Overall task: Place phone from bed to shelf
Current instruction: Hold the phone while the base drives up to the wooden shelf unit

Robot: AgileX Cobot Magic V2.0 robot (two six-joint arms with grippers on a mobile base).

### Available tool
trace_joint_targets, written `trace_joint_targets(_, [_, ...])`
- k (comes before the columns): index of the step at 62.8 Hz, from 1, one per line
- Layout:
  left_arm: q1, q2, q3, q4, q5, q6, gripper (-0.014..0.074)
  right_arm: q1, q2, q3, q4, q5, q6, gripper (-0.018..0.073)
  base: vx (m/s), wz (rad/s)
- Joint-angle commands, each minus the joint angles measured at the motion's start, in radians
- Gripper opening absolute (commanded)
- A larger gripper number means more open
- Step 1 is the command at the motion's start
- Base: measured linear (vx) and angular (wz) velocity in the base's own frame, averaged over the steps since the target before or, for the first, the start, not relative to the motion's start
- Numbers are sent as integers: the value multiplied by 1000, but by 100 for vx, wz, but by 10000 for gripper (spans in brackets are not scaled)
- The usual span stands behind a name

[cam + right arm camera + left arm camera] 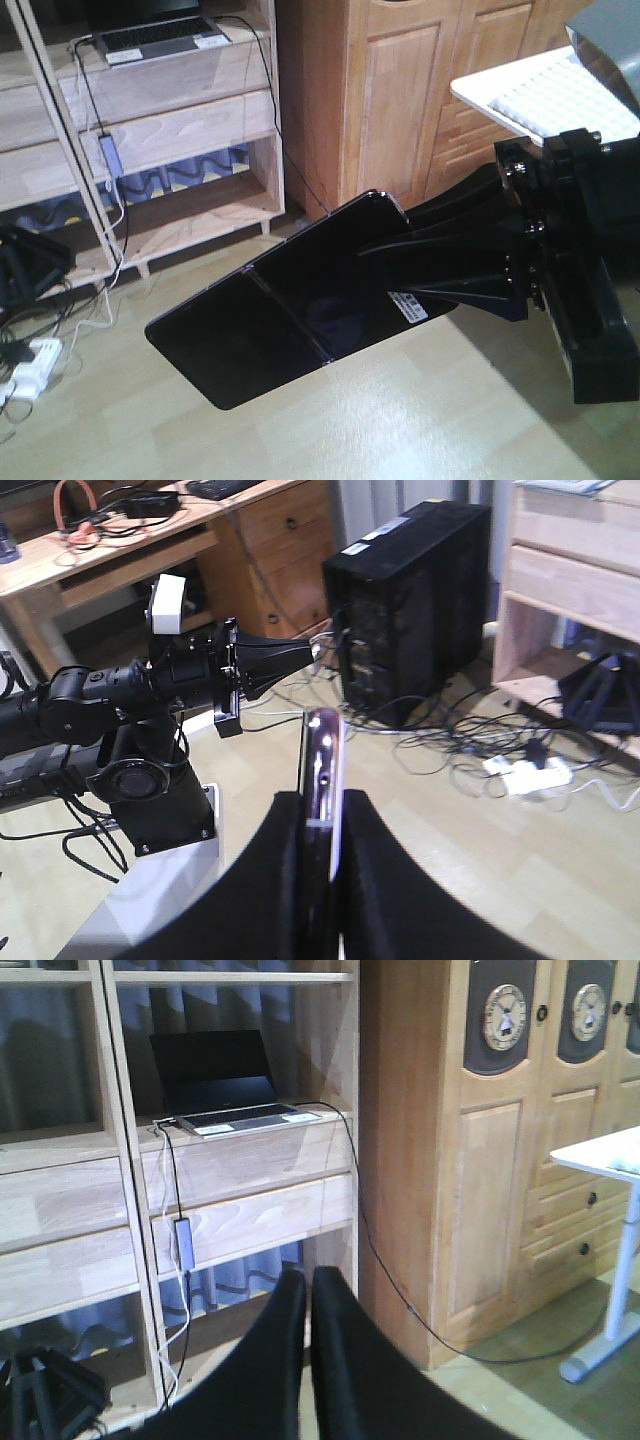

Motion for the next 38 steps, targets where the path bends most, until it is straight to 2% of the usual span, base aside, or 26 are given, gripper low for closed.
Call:
trace_joint_targets(1, [2, -6, -24, -11, -75, -9, 1, 0, -18, -25, 96, 49, 1, -3, 50, 4])
trace_joint_targets(38, [2, -6, -24, -11, -75, -9, 1, 0, -18, -25, 96, 48, 1, -3, 50, 4])
